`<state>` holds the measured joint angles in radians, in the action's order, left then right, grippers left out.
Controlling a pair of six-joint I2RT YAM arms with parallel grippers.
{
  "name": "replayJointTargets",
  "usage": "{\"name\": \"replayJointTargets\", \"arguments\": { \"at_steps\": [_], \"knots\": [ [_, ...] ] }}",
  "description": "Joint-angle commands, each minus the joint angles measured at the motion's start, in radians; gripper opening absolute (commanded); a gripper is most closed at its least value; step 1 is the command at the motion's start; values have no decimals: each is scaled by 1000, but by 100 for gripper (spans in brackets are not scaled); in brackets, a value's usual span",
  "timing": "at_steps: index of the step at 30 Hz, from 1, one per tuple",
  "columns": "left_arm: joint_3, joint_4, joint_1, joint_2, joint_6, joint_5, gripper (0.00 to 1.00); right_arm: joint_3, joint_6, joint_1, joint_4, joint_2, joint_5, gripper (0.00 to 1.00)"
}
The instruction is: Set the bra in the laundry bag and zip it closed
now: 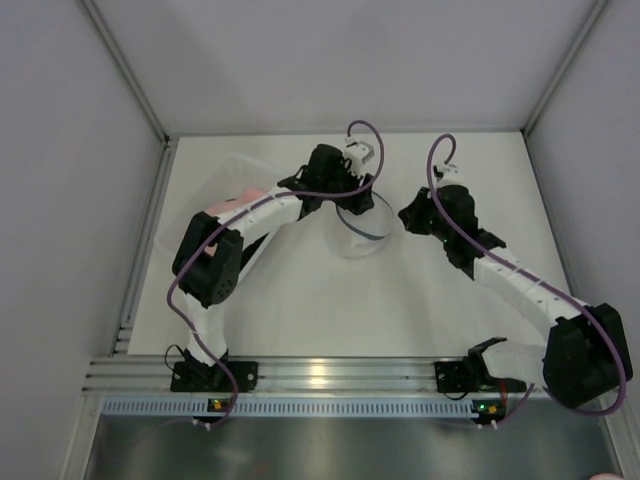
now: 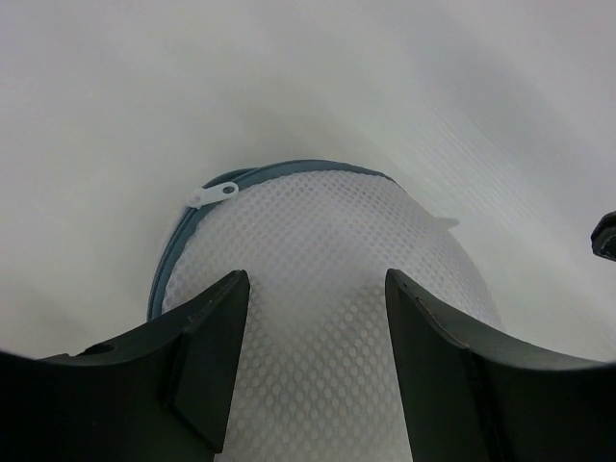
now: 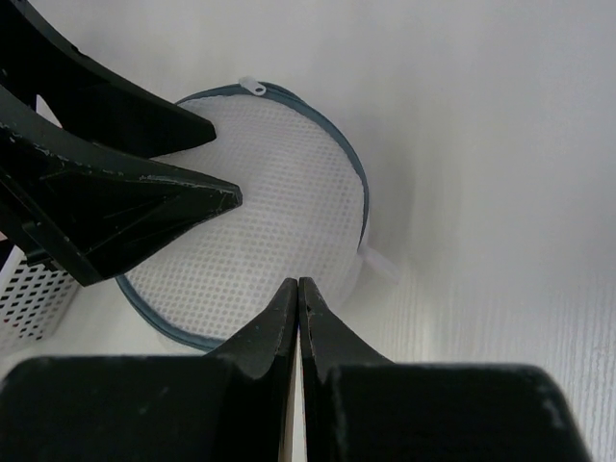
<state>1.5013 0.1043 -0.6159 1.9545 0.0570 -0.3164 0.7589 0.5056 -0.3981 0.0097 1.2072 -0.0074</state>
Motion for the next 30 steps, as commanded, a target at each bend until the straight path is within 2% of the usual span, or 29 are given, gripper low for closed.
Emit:
{"name": "replayJointTargets", "arguments": {
  "at_steps": [1, 7, 8, 11, 13, 17, 22, 30],
  "knots": [
    [-6, -46, -2, -68, 14, 46, 64, 31, -15, 5, 10, 17, -8, 0],
    [-9, -34, -2, -166, 27, 111, 68, 51, -1, 5, -7, 37, 3, 0],
    [2, -34, -1, -176, 36, 184, 74, 53, 1, 5, -7, 40, 3, 0],
    [45, 15, 4, -189, 101, 362, 82, 63, 4, 5, -7, 48, 3, 0],
    [65, 46, 21, -169, 141, 375, 84, 68, 4, 5, -7, 51, 3, 0],
    [77, 58, 53, -112, 168, 252, 84, 65, 8, 7, -7, 57, 3, 0],
    [128, 70, 79, -2, 155, -16, 81, 62, 11, 7, -7, 41, 37, 0],
    [151, 78, 81, 66, 115, -102, 73, 57, 7, 13, -43, 18, 61, 0]
  ]
}}
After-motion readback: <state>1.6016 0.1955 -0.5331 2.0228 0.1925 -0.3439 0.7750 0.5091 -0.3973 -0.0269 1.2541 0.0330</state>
